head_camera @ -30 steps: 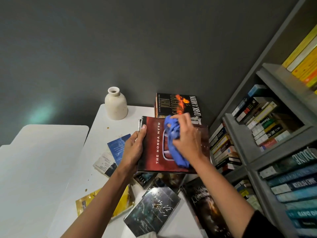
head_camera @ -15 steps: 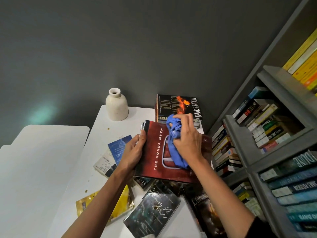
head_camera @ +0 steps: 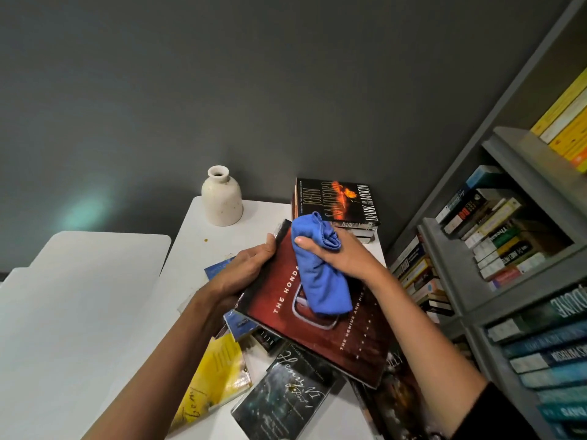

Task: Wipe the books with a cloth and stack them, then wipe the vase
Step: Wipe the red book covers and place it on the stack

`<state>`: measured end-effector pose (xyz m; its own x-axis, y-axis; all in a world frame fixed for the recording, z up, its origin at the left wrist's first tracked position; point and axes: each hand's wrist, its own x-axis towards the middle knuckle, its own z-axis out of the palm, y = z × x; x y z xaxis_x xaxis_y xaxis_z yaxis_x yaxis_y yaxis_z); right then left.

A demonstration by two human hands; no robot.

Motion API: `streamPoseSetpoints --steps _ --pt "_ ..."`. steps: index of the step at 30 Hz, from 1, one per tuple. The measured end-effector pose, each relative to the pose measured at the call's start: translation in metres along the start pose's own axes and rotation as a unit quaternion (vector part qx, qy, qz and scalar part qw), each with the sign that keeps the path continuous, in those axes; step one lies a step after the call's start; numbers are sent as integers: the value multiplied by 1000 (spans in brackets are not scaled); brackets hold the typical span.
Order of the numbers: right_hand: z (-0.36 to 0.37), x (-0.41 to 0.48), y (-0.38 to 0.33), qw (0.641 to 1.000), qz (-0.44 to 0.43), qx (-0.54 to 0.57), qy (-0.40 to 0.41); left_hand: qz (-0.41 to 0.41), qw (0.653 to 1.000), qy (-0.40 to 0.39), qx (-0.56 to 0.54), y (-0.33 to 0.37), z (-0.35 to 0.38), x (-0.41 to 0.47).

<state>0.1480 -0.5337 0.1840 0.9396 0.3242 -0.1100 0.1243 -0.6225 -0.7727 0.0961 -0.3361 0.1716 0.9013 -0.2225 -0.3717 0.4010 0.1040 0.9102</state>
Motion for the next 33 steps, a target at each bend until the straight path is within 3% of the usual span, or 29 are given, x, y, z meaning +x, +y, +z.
streamPoseSetpoints --steps 3,7,16,19,21,24,29,33 --pt "2 -2 7 991 42 122 35 -28 993 -66 -99 -3 -17 -5" --pt "-3 -4 15 965 104 224 90 11 950 -34 -311 -30 -8 -7" --pt "21 -7 22 961 147 157 176 92 951 189 -229 -31 37 5" --pt "26 -7 17 948 66 -47 308 85 948 234 -196 -34 34 7" --pt "30 0 10 932 0 -140 334 78 952 225 -192 -34 34 8" --pt "50 7 -8 942 -101 -132 291 75 952 211 -210 -34 33 11" --pt "75 -2 -32 950 -254 -120 134 111 946 199 -229 -34 30 11" --pt "37 15 3 950 -173 -81 246 106 952 188 -217 -33 23 11"
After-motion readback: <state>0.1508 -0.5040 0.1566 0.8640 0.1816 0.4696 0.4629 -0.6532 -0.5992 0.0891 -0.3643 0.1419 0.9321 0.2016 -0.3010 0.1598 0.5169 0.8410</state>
